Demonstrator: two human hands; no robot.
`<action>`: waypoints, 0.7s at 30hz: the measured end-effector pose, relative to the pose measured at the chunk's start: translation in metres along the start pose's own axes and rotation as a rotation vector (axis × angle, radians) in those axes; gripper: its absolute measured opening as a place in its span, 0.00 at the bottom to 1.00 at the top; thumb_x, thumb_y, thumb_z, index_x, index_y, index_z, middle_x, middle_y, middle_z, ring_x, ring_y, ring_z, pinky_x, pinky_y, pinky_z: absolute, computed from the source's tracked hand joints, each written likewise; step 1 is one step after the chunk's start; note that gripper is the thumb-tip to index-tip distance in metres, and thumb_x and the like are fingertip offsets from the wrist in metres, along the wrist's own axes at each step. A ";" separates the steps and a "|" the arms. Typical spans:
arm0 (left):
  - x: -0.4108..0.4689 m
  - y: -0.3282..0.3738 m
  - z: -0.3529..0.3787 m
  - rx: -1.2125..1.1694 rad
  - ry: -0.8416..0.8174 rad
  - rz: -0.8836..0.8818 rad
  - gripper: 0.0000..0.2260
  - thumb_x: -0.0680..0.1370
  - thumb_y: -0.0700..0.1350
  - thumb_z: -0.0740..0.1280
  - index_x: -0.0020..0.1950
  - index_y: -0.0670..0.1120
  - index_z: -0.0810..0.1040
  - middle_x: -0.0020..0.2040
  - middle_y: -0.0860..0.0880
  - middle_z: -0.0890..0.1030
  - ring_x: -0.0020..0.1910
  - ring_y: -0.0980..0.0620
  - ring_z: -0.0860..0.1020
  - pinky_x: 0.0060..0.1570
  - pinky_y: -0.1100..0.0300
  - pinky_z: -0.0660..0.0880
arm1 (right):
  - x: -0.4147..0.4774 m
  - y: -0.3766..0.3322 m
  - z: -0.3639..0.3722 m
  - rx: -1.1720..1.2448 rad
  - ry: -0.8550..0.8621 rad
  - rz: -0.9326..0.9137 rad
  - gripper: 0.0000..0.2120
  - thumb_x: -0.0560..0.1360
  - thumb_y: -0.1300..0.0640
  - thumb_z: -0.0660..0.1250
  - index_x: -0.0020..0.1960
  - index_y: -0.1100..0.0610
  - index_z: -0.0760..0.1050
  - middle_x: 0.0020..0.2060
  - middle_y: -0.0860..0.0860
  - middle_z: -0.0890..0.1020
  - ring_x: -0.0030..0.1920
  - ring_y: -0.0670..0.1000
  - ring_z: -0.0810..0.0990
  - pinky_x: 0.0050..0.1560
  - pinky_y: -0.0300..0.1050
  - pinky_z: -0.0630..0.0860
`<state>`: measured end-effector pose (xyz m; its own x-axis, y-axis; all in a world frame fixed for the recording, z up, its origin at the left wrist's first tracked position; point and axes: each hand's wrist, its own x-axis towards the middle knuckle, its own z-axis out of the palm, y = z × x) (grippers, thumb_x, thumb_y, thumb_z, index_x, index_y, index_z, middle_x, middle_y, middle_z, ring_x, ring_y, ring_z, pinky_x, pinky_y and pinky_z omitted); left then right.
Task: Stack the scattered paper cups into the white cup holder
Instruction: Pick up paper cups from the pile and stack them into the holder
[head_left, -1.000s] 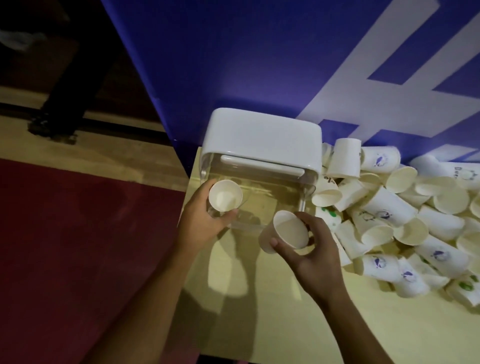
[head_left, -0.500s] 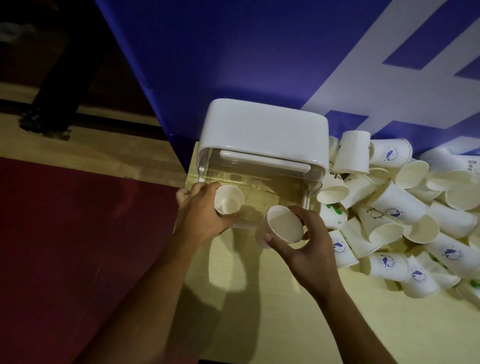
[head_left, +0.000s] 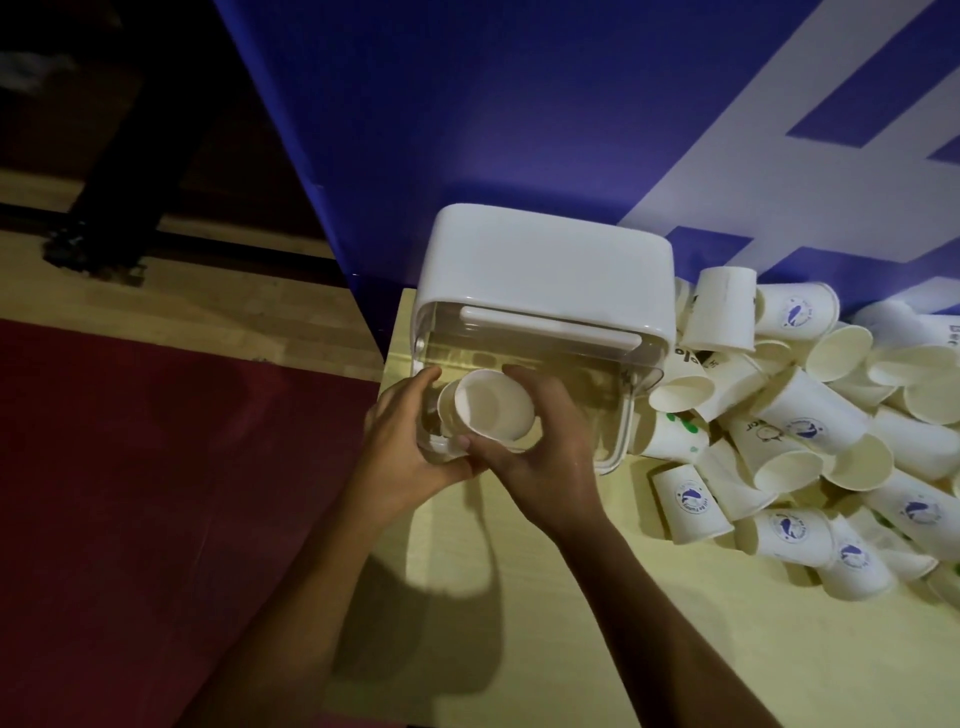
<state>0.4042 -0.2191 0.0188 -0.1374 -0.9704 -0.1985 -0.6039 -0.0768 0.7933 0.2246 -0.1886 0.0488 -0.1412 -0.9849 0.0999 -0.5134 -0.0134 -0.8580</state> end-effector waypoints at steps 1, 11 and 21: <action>0.002 -0.001 0.000 -0.001 0.000 0.005 0.48 0.62 0.58 0.83 0.79 0.60 0.65 0.69 0.63 0.65 0.69 0.59 0.62 0.65 0.54 0.66 | 0.003 0.002 0.004 -0.004 -0.006 0.005 0.35 0.67 0.45 0.83 0.69 0.52 0.75 0.61 0.44 0.78 0.61 0.46 0.76 0.59 0.45 0.76; 0.014 -0.016 0.004 -0.002 0.031 0.087 0.40 0.64 0.62 0.78 0.75 0.58 0.71 0.65 0.63 0.73 0.68 0.52 0.73 0.65 0.43 0.75 | 0.022 0.022 0.029 -0.079 -0.080 0.072 0.36 0.63 0.45 0.84 0.68 0.50 0.75 0.58 0.40 0.76 0.58 0.43 0.73 0.56 0.43 0.72; 0.019 -0.032 0.011 0.179 0.053 0.178 0.30 0.69 0.49 0.79 0.70 0.55 0.77 0.68 0.55 0.77 0.69 0.53 0.72 0.65 0.59 0.58 | 0.018 0.035 0.037 -0.150 -0.231 0.167 0.37 0.74 0.39 0.76 0.77 0.52 0.69 0.72 0.48 0.76 0.72 0.50 0.72 0.71 0.48 0.70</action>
<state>0.4121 -0.2323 -0.0170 -0.2150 -0.9761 -0.0307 -0.7042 0.1332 0.6974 0.2351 -0.2128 0.0020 -0.0467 -0.9846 -0.1682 -0.6211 0.1605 -0.7671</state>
